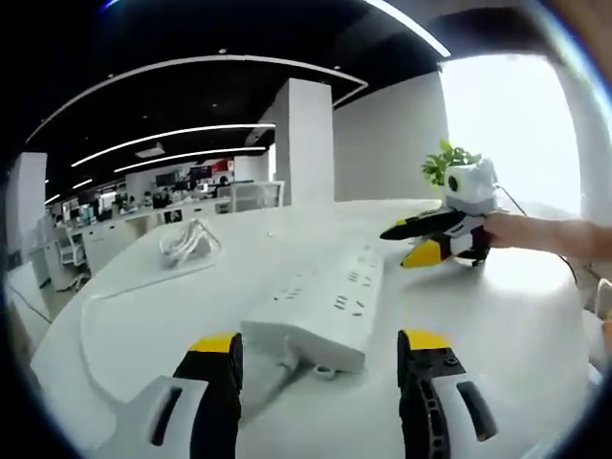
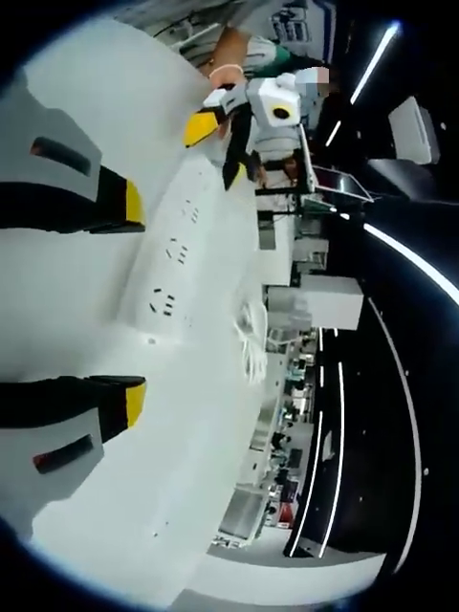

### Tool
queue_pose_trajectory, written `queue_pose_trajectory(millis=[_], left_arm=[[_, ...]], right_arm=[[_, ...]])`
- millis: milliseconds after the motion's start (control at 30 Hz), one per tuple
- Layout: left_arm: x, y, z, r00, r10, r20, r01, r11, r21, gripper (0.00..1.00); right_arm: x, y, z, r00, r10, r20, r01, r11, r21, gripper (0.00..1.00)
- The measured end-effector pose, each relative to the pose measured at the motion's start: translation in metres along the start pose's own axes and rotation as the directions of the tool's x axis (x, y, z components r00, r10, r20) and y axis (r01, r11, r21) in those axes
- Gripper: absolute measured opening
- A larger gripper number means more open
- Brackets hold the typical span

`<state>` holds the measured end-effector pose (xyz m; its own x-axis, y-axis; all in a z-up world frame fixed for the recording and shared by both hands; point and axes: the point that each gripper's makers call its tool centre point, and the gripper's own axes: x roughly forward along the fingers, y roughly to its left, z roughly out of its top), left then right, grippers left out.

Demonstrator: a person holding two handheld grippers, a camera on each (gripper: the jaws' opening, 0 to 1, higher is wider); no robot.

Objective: Straighten the power strip on the desk, plug the charger into it

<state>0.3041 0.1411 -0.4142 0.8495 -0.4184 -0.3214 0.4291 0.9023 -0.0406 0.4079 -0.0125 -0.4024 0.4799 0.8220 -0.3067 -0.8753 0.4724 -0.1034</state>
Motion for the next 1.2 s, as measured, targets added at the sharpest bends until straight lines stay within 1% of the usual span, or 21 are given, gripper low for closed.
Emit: queue_pose_trajectory(millis=[233,400,567,767,833,933,1100,1200], left_arm=[[0.005,-0.001,-0.002,1.000,-0.006,-0.016,0.006,1.000,0.001,0.66],[0.008,0.000,-0.003,1.000,-0.002,-0.024,0.003,1.000,0.006,0.62],[0.009,0.001,-0.002,1.000,-0.004,-0.020,0.004,1.000,0.005,0.62],[0.010,0.002,-0.004,1.000,-0.003,-0.031,0.003,1.000,0.009,0.61],[0.011,0.001,-0.004,1.000,-0.007,-0.029,0.007,1.000,0.007,0.59],[0.011,0.003,-0.003,1.000,-0.002,-0.028,0.002,1.000,0.013,0.55],[0.011,0.004,-0.003,1.000,-0.004,-0.030,0.004,1.000,0.000,0.54],[0.012,0.005,-0.005,0.999,0.004,-0.038,-0.004,1.000,0.007,0.54]], right_arm=[[0.003,-0.003,0.000,1.000,-0.002,-0.008,0.002,1.000,0.013,0.54],[0.007,-0.001,-0.002,0.999,0.007,-0.036,-0.008,1.000,-0.007,0.53],[0.010,0.000,-0.004,0.999,0.009,-0.051,-0.010,1.000,-0.022,0.52],[0.015,0.002,-0.006,0.997,0.019,-0.070,-0.022,0.999,-0.037,0.48],[0.016,0.002,-0.007,0.997,0.022,-0.075,-0.025,0.999,-0.041,0.47],[0.018,0.003,-0.007,0.997,0.030,-0.078,-0.033,0.999,-0.036,0.44],[0.019,0.005,-0.008,0.996,0.045,-0.071,-0.046,0.999,-0.014,0.42],[0.019,0.010,-0.008,0.995,0.067,-0.068,-0.068,0.998,-0.014,0.36]])
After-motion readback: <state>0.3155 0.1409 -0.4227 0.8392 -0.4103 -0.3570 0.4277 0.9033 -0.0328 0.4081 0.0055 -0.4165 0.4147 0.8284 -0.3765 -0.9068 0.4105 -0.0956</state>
